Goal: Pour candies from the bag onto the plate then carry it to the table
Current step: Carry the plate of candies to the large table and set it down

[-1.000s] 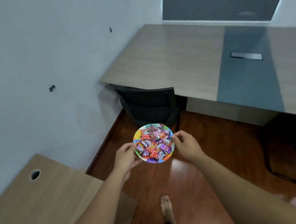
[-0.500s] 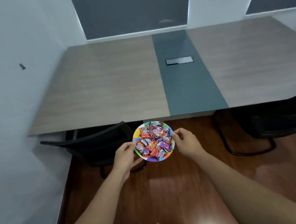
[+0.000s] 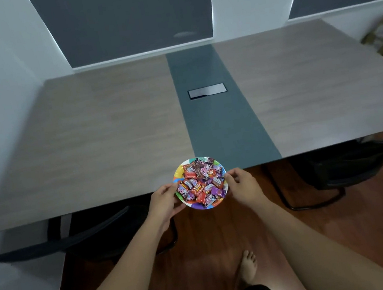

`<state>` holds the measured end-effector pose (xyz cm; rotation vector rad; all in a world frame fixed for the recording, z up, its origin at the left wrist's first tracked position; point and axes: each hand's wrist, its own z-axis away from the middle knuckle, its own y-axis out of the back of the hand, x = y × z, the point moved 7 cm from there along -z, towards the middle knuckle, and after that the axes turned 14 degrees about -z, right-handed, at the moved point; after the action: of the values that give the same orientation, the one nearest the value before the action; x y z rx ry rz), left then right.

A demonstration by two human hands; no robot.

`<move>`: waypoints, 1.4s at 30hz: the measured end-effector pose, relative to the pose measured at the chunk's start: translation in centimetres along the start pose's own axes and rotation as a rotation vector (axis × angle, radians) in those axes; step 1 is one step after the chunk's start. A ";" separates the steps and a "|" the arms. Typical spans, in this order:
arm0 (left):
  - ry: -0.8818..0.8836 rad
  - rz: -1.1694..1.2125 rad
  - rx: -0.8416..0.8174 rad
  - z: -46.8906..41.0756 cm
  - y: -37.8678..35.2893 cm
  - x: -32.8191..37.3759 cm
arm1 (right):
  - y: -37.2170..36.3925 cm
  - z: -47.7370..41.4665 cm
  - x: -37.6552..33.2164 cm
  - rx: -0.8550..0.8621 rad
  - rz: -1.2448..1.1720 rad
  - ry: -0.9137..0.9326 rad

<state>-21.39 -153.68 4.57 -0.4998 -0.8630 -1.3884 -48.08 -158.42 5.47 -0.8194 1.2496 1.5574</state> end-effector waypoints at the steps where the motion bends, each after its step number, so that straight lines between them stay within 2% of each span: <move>1: 0.000 0.003 -0.003 -0.9 -0.7 0.9 | 0.5 -1.4 -0.2 -0.007 0.004 0.005; 9: 0.011 0.017 0.015 -7.3 -6.8 8.0 | 5.4 -11.8 -2.2 -0.082 -0.059 -0.021; 14: 0.005 -0.021 0.010 -10.7 -9.8 11.5 | 7.5 -16.8 -1.9 -0.071 -0.112 -0.063; 31: 0.031 -0.093 -0.035 -30.3 -15.3 23.2 | 8.3 -38.3 -2.4 -0.041 -0.140 -0.183; 42: 0.078 -0.135 -0.045 -42.0 -18.4 29.8 | 8.5 -51.2 -2.9 -0.020 -0.125 -0.177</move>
<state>-30.89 -207.17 -1.49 -0.4249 -0.8158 -1.5435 -58.02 -208.87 -2.14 -0.7414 1.0376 1.5089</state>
